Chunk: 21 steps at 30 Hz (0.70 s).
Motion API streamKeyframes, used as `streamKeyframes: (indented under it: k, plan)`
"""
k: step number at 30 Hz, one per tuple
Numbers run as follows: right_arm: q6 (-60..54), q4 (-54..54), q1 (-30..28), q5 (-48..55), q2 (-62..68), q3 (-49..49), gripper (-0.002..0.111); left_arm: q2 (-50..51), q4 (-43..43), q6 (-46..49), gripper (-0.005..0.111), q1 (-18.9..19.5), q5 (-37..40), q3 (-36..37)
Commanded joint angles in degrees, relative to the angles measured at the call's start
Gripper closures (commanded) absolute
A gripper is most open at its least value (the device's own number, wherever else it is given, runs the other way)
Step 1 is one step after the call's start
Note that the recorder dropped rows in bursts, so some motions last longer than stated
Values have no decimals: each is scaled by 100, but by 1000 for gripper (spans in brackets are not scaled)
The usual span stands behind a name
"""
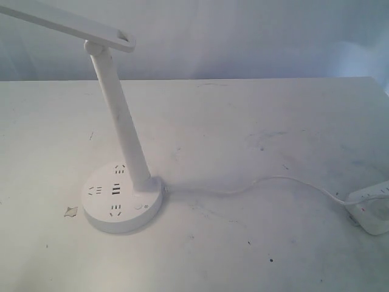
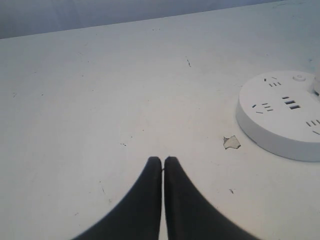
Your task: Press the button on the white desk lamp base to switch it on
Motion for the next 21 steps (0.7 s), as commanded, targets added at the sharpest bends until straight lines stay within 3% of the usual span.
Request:
streamKeyframes:
  k: [1,5,8,10,11,13,14,18,21]
  plan:
    - [8,466,-2,-306,-29,30,108,-14,-43,-12,106,1,-18,-16]
    - [-179,617,-2,-530,-29,30,108,-14,-43,-12,106,1,-18,-16]
    - [-916,774,-2,-434,-29,30,108,-14,-43,-12,106,1,-18,-16]
    - [-2295,1871,-2,283,-29,30,108,-14,-43,-12,106,1,-18,-16]
    - [-3615,3049,-2,801,-29,30,108,-14,-43,-12,106,1,-18,-16]
    - [-5369,4370,-2,1190,-29,30,108,-14,-43,-12,106,1,-18,-16]
    - [-5677,4577,-2,1244,-29,30,108,-14,-43,-12,106,1,-18,-16]
    - [-5774,4592,-2,2647,-29,30,108,-14,-43,-12,106,1,-18,-16]
    - [-5761,4619,-2,2656,-29,30,108,-14,-43,-12,106,1,-18,-16]
